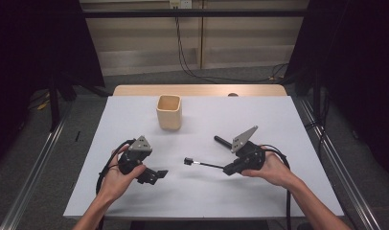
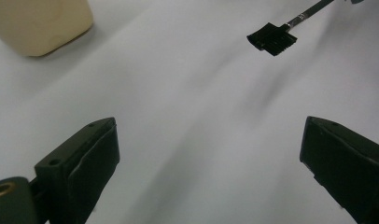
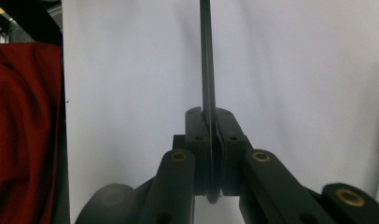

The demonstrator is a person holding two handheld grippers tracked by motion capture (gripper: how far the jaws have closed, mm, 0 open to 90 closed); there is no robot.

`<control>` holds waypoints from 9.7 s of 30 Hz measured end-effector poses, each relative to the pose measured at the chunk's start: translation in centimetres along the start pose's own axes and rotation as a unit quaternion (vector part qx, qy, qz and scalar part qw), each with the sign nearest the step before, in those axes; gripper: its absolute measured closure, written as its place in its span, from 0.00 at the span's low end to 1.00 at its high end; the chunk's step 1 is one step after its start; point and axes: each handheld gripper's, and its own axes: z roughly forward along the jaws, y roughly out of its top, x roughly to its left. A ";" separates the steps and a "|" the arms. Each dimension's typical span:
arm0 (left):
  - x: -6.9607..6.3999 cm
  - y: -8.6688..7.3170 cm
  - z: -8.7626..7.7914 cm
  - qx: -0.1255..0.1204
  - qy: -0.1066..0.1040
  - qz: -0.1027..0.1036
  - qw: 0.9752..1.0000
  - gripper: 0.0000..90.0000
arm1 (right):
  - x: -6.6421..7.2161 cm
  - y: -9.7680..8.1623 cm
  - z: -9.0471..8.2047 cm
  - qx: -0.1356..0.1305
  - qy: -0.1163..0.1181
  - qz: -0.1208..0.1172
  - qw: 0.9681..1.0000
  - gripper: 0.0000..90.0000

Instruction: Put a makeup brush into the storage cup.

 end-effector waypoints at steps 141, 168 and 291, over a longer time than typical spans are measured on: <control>-4.0 5.2 4.7 -0.277 -0.123 -0.047 0.952 0.78 | 1.5 -2.3 1.0 -0.291 -0.025 0.018 0.956 0.96; -4.5 6.0 4.2 -0.277 -0.172 -0.068 0.943 0.92 | 1.6 -2.2 1.8 -0.277 -0.029 -0.002 0.960 0.94; 7.0 7.4 -5.7 -0.193 0.035 -0.079 0.977 0.95 | 3.7 -11.5 -4.3 -0.353 -0.262 0.143 0.887 0.00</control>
